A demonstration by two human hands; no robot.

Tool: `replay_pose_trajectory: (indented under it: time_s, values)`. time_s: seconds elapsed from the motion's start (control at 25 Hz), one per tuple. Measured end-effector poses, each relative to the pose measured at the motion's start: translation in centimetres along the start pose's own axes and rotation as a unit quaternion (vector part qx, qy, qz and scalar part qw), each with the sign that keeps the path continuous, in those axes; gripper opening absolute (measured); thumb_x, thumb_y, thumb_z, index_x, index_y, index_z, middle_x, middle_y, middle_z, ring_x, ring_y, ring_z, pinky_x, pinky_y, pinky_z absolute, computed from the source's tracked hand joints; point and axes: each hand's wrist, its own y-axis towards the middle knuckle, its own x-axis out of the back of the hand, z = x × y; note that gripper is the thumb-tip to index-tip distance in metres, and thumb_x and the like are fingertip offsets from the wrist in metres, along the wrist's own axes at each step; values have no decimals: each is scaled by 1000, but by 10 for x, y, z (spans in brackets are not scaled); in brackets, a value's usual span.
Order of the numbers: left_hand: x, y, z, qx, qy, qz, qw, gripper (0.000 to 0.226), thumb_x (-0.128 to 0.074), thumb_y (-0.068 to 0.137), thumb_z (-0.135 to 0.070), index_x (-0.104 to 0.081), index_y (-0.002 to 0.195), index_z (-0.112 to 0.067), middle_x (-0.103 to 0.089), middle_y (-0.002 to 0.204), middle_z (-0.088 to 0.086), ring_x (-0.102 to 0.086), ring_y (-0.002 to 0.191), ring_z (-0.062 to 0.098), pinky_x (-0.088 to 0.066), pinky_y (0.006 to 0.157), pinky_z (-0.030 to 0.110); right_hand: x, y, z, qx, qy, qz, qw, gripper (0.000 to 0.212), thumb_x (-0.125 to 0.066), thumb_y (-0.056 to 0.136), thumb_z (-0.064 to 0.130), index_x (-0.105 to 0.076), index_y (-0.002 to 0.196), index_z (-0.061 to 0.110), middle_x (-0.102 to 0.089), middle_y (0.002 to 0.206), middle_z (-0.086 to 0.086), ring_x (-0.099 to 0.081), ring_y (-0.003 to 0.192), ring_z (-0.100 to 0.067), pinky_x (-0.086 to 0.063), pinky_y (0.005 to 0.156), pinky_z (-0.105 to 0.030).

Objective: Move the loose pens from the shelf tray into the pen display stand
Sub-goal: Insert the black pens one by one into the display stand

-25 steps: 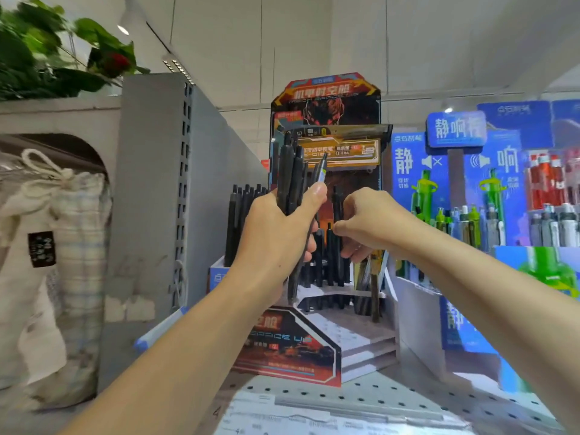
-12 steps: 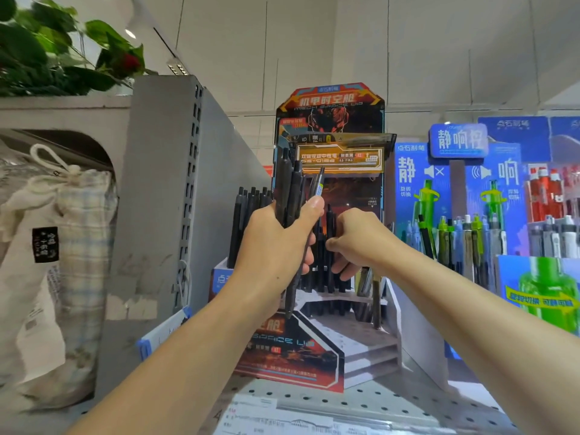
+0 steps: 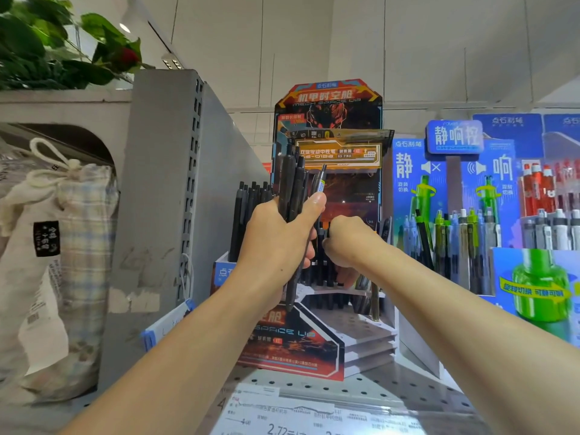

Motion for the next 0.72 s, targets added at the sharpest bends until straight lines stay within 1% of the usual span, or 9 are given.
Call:
replay_pose_trajectory:
  time_s: [0.16, 0.32, 0.4, 0.44, 0.48, 0.52, 0.6, 0.68, 0.72]
  values:
    - [2, -1, 1, -5, -1, 5, 1000, 33, -62, 95, -44, -72, 100, -12, -57, 54, -8, -55, 48, 9, -47, 47, 20, -2, 0, 1, -9, -46, 5, 999, 20, -52, 101, 8, -60, 119, 2, -61, 103, -15, -59, 84, -31, -50, 69, -34]
    - [2, 0, 0, -3, -1, 6, 1000, 33, -61, 95, -44, -73, 100, -13, -59, 56, -7, -56, 49, 8, -48, 48, 20, 7, -5, 5, -13, -67, 39, 997, 23, -52, 102, 9, -60, 122, -1, -60, 101, -15, -63, 84, -30, -54, 73, -32]
    - [2, 0, -1, 0, -5, 8, 1000, 32, -61, 96, -43, -73, 98, -14, -61, 56, -7, -56, 49, 8, -48, 47, 20, 17, -8, 0, 3, -14, 40, 999, 25, -54, 103, 19, -64, 111, -2, -70, 98, -15, -71, 84, -30, -60, 79, -34]
    - [2, 0, -1, -1, -6, 11, 1000, 31, -60, 97, -42, -73, 97, -14, -62, 57, -6, -56, 49, 8, -48, 47, 20, 23, -10, -3, 19, 61, 36, 997, 29, -55, 104, 22, -66, 103, -4, -74, 92, -16, -74, 78, -30, -62, 75, -37]
    - [2, 0, -1, -3, -4, 12, 1000, 31, -59, 97, -42, -72, 96, -14, -64, 57, -6, -55, 48, 7, -48, 46, 19, 29, -14, -7, 39, 164, 36, 985, 31, -55, 104, 24, -68, 96, -4, -75, 83, -15, -75, 69, -27, -63, 68, -38]
    - [2, 1, -2, -6, 0, 12, 1000, 29, -59, 98, -41, -71, 96, -15, -65, 59, -5, -55, 47, 7, -47, 46, 19, 34, -19, -11, 67, 270, 38, 960, 31, -57, 103, 25, -69, 93, -2, -74, 76, -13, -73, 62, -24, -63, 61, -36]
    - [-1, 4, -4, -11, 2, 10, 1000, 24, -58, 98, -41, -66, 104, -19, -69, 64, -2, -56, 47, 5, -47, 46, 18, 44, -29, -19, 132, 429, 71, 891, 32, -58, 103, 28, -70, 94, 0, -68, 76, -9, -65, 59, -17, -58, 55, -31]
    - [-5, 6, -7, -6, -7, 15, 1000, 26, -58, 98, -42, -62, 112, -20, -72, 71, 1, -58, 48, 7, -48, 48, 20, 49, -35, -25, 180, 499, 143, 836, 32, -56, 103, 31, -68, 103, 1, -61, 81, -8, -55, 65, -12, -53, 54, -25]
    - [-8, 7, -8, 1, -18, 20, 1000, 28, -57, 98, -43, -62, 113, -20, -73, 72, 2, -59, 49, 8, -49, 48, 20, 49, -37, -28, 189, 515, 169, 819, 29, -56, 103, 30, -67, 105, 4, -59, 80, -6, -52, 68, -12, -50, 53, -23]
